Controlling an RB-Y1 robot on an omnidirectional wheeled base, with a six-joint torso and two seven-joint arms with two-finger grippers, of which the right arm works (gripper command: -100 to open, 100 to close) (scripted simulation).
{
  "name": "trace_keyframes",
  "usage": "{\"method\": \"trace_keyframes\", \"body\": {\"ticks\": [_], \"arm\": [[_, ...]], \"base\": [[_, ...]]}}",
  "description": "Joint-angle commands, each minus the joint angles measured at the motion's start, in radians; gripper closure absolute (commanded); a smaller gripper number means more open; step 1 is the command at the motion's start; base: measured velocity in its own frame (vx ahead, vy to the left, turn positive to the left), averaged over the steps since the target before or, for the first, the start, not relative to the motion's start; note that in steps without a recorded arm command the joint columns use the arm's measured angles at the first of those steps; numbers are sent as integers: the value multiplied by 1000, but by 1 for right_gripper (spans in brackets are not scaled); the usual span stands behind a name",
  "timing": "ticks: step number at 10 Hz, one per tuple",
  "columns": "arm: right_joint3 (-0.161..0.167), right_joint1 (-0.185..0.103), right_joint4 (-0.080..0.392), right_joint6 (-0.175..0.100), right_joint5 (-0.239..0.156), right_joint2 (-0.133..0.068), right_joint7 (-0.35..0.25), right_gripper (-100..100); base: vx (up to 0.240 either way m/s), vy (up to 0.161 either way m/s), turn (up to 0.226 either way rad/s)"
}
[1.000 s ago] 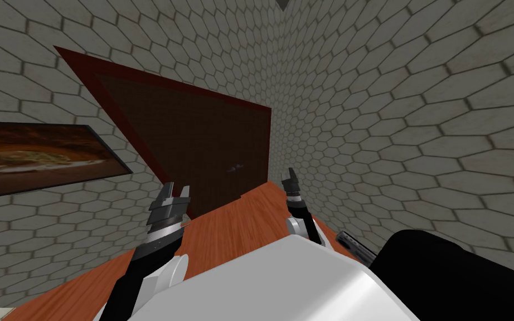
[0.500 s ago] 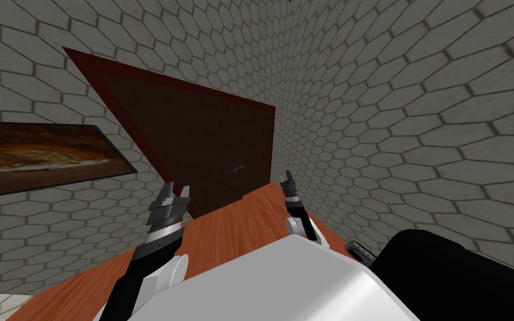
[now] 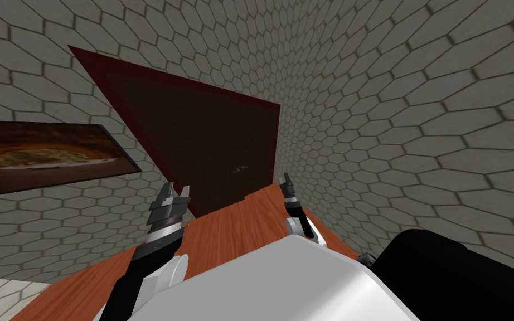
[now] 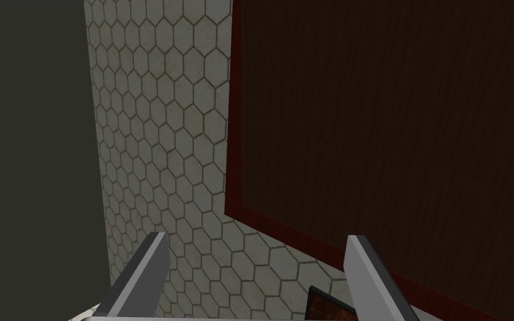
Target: Pull the door open
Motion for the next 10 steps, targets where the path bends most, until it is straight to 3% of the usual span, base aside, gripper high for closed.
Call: {"method": "trace_keyframes", "body": {"ticks": [1, 10], "arm": [[-2, -12, 36, -8, -1, -4, 0, -100], [-28, -94, 276, -46, -16, -41, -15, -100]], "base": [[52, -6, 63], [85, -1, 86]]}}
